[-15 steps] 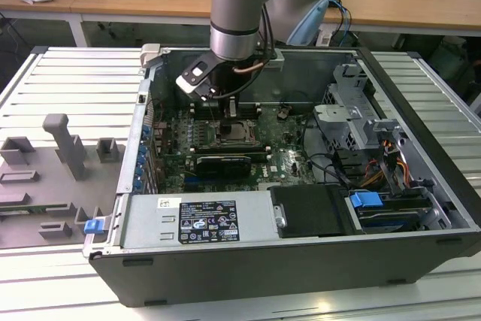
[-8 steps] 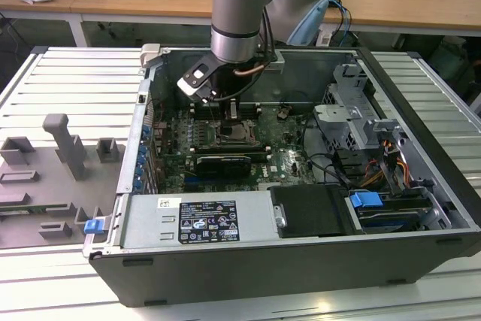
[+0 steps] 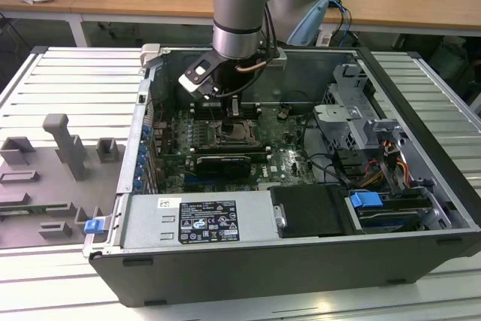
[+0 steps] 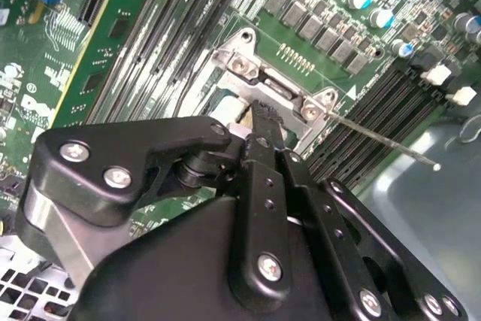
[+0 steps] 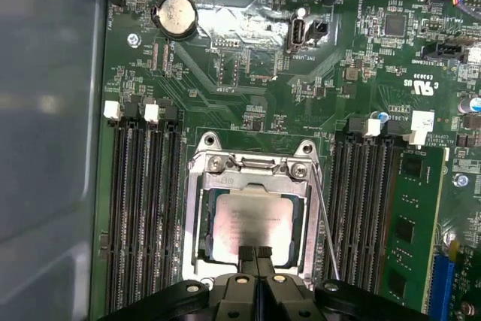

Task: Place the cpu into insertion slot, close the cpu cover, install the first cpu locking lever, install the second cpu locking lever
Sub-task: 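Close the cpu cover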

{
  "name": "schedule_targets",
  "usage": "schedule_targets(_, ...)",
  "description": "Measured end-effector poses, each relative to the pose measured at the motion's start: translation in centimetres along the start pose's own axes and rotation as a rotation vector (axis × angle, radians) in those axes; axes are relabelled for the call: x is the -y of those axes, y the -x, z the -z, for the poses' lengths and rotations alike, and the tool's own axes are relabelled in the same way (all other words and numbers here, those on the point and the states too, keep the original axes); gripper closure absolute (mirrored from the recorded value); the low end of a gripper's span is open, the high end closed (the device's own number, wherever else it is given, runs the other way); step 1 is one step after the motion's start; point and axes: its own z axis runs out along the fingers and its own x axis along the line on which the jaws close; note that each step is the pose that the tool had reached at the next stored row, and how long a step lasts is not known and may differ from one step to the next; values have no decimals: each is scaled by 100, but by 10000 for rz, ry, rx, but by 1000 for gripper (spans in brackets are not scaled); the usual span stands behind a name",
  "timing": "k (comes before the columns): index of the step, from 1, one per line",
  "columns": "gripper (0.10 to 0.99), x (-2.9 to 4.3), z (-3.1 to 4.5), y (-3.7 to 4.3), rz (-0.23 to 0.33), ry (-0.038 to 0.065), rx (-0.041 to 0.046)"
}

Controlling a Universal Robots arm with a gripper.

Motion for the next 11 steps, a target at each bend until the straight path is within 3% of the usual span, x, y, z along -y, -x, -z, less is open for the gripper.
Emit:
schedule_targets(3, 980, -68, 2, 5, 0, 0, -1)
schedule_targets(11, 980, -159, 5, 11, 1, 0, -1)
